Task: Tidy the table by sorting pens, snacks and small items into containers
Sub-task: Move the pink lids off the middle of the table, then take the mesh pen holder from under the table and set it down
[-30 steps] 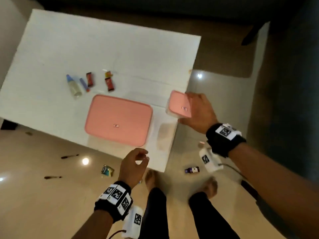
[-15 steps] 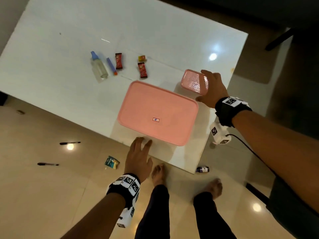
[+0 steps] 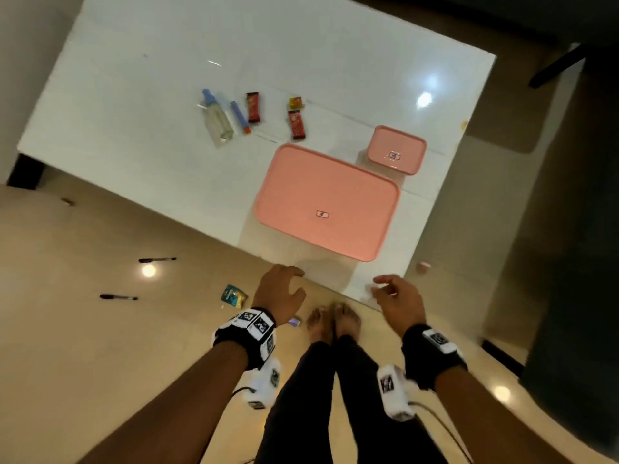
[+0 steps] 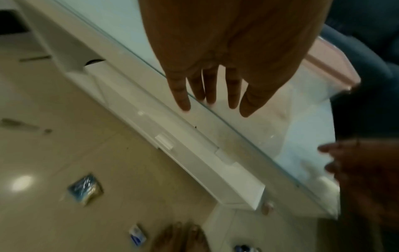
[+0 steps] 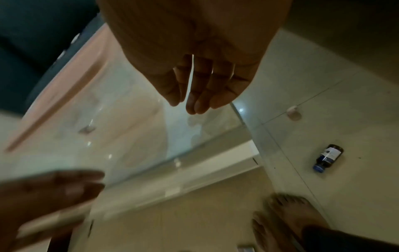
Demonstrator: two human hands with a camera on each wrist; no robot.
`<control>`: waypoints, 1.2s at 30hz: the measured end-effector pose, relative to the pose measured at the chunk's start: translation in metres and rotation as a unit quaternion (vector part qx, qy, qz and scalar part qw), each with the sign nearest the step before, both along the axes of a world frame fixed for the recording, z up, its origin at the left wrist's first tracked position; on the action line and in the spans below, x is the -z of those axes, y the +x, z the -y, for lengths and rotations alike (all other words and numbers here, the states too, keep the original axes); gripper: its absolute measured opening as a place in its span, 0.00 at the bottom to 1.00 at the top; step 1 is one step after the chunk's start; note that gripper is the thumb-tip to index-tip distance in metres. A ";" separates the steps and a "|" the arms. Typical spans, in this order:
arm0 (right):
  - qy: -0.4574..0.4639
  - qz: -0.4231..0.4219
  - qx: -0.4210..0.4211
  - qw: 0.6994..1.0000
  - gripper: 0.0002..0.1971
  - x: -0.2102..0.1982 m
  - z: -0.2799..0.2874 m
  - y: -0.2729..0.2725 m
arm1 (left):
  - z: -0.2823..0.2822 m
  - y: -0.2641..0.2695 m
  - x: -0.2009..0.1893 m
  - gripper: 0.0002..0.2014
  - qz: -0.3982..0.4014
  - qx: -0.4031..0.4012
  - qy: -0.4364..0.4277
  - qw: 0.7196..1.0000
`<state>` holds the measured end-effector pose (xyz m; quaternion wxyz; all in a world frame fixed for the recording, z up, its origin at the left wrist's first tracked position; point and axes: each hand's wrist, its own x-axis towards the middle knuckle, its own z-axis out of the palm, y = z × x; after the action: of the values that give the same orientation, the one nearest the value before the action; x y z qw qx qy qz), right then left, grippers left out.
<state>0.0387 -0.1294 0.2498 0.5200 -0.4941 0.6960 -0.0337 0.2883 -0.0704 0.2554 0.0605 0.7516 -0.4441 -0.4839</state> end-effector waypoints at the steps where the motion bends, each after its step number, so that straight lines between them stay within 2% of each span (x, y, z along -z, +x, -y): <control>1: 0.017 0.012 -0.047 0.999 0.08 -0.005 -0.017 0.011 | -0.003 0.001 -0.008 0.14 -0.034 -0.078 0.027 0.996; 3: 0.046 0.029 -0.120 0.991 0.11 -0.007 -0.041 0.032 | -0.008 0.002 -0.013 0.09 -0.078 -0.207 0.047 0.974; 5: 0.075 0.042 -0.172 0.981 0.07 -0.007 -0.051 0.060 | -0.020 0.011 -0.012 0.10 -0.072 -0.270 0.039 0.959; 6: 0.079 0.041 -0.200 0.976 0.05 -0.009 -0.052 0.076 | -0.029 0.018 -0.011 0.11 -0.065 -0.274 0.036 0.959; 11: 0.100 0.029 -0.337 0.936 0.10 -0.007 -0.046 0.149 | -0.078 0.054 -0.006 0.10 -0.081 -0.269 0.063 0.958; 14: 0.118 0.008 -0.368 0.922 0.08 0.012 -0.041 0.196 | -0.109 0.094 0.007 0.09 -0.099 -0.298 0.080 0.946; 19: 0.153 -0.022 -0.337 0.929 0.01 0.072 -0.042 0.293 | -0.152 0.180 0.042 0.10 -0.145 -0.337 0.069 0.928; 20: 0.152 -0.027 -0.322 0.934 0.03 0.086 -0.042 0.314 | -0.158 0.200 0.055 0.11 -0.152 -0.339 0.068 0.926; 22: 0.160 -0.033 -0.294 0.942 0.04 0.120 -0.048 0.362 | -0.177 0.243 0.087 0.11 -0.139 -0.334 0.055 0.931; 25: 0.150 -0.030 -0.260 0.953 0.02 0.177 -0.052 0.432 | -0.189 0.309 0.136 0.05 -0.125 -0.332 0.057 0.933; 26: 0.137 -0.032 -0.247 0.959 0.03 0.197 -0.054 0.457 | -0.192 0.335 0.151 0.06 -0.102 -0.306 0.050 0.945; 28: 0.088 -0.029 -0.222 0.971 0.09 0.220 -0.051 0.495 | -0.188 0.373 0.168 0.02 -0.085 -0.286 0.064 0.952; 32: 0.004 0.001 -0.168 0.986 0.22 0.256 -0.034 0.572 | -0.178 0.448 0.220 0.05 -0.060 -0.249 0.091 0.962; 35: -0.048 0.026 -0.150 0.987 0.38 0.277 -0.022 0.626 | -0.164 0.497 0.255 0.07 -0.039 -0.185 0.085 0.978; 36: -0.077 0.019 -0.119 0.990 0.43 0.284 -0.016 0.644 | -0.158 0.513 0.266 0.07 -0.035 -0.183 0.079 0.979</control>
<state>0.6832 -0.1130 -0.0340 0.4942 -0.6110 0.6175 -0.0342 0.8017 0.0872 -0.0111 0.1038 0.8049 -0.2573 -0.5245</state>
